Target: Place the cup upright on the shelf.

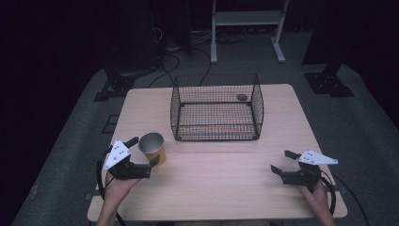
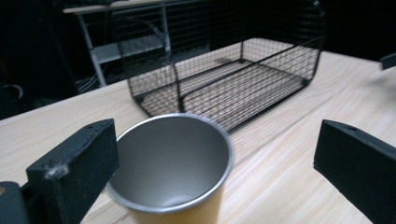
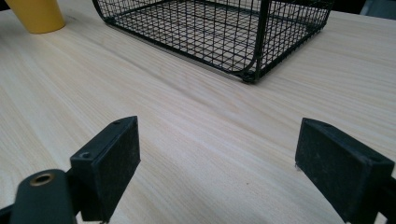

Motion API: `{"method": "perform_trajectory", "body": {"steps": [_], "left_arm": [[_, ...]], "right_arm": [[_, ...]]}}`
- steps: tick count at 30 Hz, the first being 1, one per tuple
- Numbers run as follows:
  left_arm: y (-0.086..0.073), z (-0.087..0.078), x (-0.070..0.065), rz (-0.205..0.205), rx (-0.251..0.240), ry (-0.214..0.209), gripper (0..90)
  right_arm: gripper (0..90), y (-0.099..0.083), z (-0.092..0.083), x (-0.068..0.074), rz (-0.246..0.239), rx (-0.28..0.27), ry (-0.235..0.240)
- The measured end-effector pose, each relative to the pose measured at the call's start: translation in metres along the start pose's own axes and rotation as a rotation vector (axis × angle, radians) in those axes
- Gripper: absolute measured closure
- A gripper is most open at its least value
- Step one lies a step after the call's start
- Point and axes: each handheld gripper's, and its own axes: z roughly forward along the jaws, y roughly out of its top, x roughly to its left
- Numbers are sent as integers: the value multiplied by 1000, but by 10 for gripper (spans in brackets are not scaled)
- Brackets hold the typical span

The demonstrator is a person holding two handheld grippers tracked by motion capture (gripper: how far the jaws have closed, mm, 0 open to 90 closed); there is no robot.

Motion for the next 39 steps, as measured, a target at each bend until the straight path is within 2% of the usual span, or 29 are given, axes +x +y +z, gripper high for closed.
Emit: {"method": "perform_trajectory", "body": {"steps": [6,9,12,19,32,39], "left_arm": [[-9,4,7,-18,40,19,0],[-16,8,13,-38,71,32,0],[-24,10,17,-59,79,47,0],[-35,21,23,-88,120,38,0],[-40,41,28,-116,138,31,0],[-44,49,31,-143,131,-5,11]], "right_arm": [[129,0,0,0,-6,2,1],[129,0,0,0,-2,1,0],[129,0,0,1,-7,1,0],[129,0,0,0,-3,2,1],[129,0,0,0,-7,4,5],[130,0,1,1,-12,6,6]]}}
